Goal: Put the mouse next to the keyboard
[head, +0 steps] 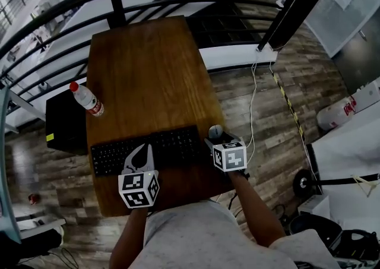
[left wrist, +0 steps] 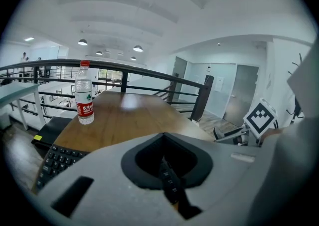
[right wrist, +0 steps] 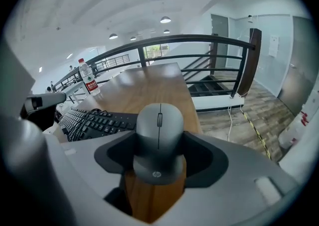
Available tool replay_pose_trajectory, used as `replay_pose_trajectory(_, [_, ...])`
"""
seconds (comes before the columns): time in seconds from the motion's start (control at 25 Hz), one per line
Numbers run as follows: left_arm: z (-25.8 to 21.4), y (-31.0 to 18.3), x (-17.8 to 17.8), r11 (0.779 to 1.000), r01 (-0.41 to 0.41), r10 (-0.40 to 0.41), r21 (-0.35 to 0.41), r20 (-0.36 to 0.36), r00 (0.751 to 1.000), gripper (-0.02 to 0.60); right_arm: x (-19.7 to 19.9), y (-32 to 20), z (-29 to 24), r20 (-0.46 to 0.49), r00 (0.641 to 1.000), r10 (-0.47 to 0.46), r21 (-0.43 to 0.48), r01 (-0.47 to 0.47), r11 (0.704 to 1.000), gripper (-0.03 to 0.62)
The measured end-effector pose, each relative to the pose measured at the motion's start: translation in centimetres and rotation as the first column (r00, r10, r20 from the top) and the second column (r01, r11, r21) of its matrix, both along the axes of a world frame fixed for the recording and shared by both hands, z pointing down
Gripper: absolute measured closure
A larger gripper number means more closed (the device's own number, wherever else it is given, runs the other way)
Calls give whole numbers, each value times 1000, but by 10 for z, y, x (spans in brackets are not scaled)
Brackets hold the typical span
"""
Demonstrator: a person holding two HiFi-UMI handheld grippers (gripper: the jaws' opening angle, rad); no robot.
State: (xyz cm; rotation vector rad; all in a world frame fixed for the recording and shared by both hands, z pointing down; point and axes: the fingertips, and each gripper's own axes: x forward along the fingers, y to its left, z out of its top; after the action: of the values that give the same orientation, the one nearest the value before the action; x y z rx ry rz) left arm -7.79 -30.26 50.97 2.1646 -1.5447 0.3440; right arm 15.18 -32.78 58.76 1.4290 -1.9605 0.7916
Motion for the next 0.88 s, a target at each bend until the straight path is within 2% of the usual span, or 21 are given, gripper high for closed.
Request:
replay_pose_trajectory(0.44, [0, -12, -1, 1000, 25, -25, -4, 19, 999, 586, 7, -10, 23, -54, 998, 16, -109, -22, 994, 295])
replay_pose_trajectory(0.88, [2, -7, 1, 999, 40, -40, -7, 23, 999, 586, 10, -9, 40, -72, 997, 27, -148, -38, 988, 293])
